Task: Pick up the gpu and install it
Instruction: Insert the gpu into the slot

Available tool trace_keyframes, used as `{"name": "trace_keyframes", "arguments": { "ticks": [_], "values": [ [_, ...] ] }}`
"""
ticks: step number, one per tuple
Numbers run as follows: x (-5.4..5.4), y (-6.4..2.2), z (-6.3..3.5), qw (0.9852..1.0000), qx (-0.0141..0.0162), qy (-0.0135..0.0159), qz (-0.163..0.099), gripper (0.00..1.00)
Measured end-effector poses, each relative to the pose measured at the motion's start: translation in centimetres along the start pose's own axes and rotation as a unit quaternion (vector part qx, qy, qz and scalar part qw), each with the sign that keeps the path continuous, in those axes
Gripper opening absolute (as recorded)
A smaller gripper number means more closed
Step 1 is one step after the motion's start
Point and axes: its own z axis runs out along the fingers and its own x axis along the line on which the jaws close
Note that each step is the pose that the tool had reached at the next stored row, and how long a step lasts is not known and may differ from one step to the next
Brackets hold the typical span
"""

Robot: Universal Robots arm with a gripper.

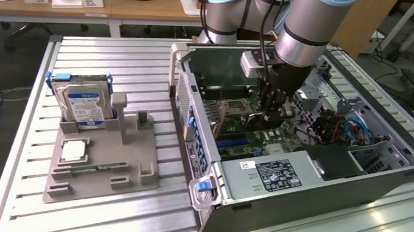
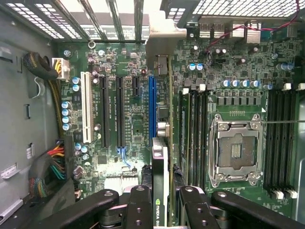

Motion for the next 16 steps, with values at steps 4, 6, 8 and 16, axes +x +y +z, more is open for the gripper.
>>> {"name": "trace_keyframes", "arguments": {
  "ticks": [4,6,8,16],
  "values": [
    [0.02,0.05,0.19,1.0000,0.0000,0.0001,0.000,0.27],
    [0.02,0.05,0.19,1.0000,0.0000,0.0002,0.000,0.27],
    [0.02,0.05,0.20,1.0000,0.0000,0.0001,0.000,0.27],
    [0.03,0.47,0.19,1.0000,0.0000,0.0001,0.000,0.27]
  ]
}}
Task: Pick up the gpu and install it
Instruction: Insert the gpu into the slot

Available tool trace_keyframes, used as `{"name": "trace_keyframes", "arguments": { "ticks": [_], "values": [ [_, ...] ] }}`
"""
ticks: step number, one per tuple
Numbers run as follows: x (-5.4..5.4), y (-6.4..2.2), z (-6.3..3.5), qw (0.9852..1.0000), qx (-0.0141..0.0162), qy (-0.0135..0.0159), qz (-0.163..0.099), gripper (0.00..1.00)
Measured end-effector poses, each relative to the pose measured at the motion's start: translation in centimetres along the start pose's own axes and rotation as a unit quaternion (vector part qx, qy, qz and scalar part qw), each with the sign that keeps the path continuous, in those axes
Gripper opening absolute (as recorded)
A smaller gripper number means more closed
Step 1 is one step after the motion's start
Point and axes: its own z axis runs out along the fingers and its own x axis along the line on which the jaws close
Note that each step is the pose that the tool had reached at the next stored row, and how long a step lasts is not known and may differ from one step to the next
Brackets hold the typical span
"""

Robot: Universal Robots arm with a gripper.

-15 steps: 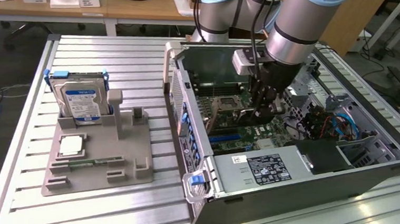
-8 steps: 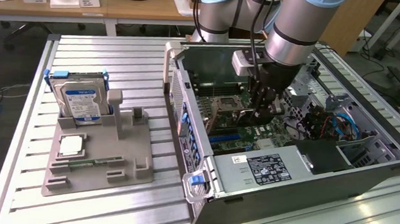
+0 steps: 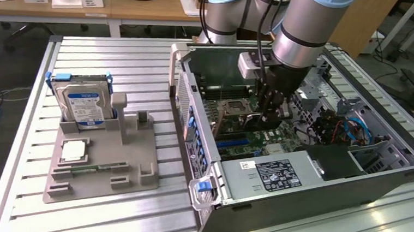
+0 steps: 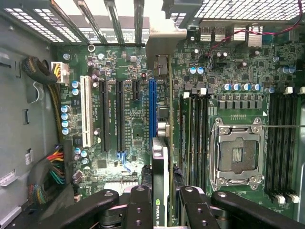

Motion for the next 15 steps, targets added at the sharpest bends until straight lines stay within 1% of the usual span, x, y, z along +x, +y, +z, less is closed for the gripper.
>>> {"name": "trace_keyframes", "arguments": {
  "ticks": [8,12,15],
  "values": [
    [0.20,0.00,-0.01,1.0000,0.0000,0.0000,0.000,0.27],
    [0.21,0.33,0.01,1.0000,0.0000,0.0000,0.000,0.27],
    [0.21,0.33,0.01,1.0000,0.0000,0.0000,0.000,0.27]
  ]
}}
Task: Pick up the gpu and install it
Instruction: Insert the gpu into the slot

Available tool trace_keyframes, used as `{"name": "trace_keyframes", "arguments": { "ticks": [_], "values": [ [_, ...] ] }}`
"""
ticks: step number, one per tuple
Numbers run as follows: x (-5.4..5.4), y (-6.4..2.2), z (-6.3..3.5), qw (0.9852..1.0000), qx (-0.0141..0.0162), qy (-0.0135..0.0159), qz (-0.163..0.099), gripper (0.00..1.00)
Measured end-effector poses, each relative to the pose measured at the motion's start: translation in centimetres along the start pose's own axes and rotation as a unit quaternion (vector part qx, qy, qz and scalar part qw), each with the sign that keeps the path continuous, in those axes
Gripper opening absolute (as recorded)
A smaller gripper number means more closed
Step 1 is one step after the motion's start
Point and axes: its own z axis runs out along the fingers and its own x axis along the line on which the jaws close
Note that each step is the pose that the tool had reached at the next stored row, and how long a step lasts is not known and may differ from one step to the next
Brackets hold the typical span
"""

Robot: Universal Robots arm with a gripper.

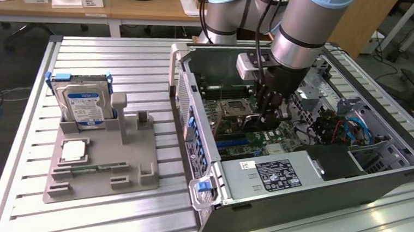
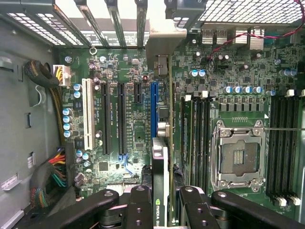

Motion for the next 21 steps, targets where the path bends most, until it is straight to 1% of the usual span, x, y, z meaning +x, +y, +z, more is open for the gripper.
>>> {"name": "trace_keyframes", "arguments": {
  "ticks": [4,9,21],
  "values": [
    [0.00,0.05,0.00,1.0000,0.0000,0.0000,0.000,0.27],
    [0.01,0.58,-0.02,1.0000,0.0000,0.0000,0.000,0.27],
    [0.01,0.69,-0.02,1.0000,0.0000,0.0000,0.000,0.27]
  ]
}}
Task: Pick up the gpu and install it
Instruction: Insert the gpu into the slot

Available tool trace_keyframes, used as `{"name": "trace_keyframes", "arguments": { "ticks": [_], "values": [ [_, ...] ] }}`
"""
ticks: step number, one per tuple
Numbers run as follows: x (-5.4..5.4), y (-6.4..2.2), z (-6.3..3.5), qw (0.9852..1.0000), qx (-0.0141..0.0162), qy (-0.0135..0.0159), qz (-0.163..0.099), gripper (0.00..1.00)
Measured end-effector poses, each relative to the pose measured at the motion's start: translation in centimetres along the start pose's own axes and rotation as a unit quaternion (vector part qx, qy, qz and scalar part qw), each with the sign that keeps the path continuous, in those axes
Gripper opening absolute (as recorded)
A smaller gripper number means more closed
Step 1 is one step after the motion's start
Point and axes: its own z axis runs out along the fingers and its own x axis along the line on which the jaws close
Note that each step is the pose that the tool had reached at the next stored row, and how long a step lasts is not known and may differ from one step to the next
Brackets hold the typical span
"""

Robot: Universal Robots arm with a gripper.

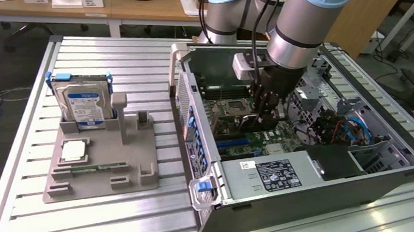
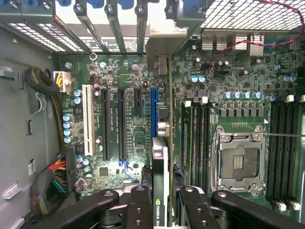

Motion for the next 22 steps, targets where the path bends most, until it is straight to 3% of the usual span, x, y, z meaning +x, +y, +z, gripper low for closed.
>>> {"name": "trace_keyframes", "arguments": {
  "ticks": [22],
  "values": [
    [0.34,-0.01,0.09,1.0000,0.0000,0.0001,0.000,0.27]
  ]
}}
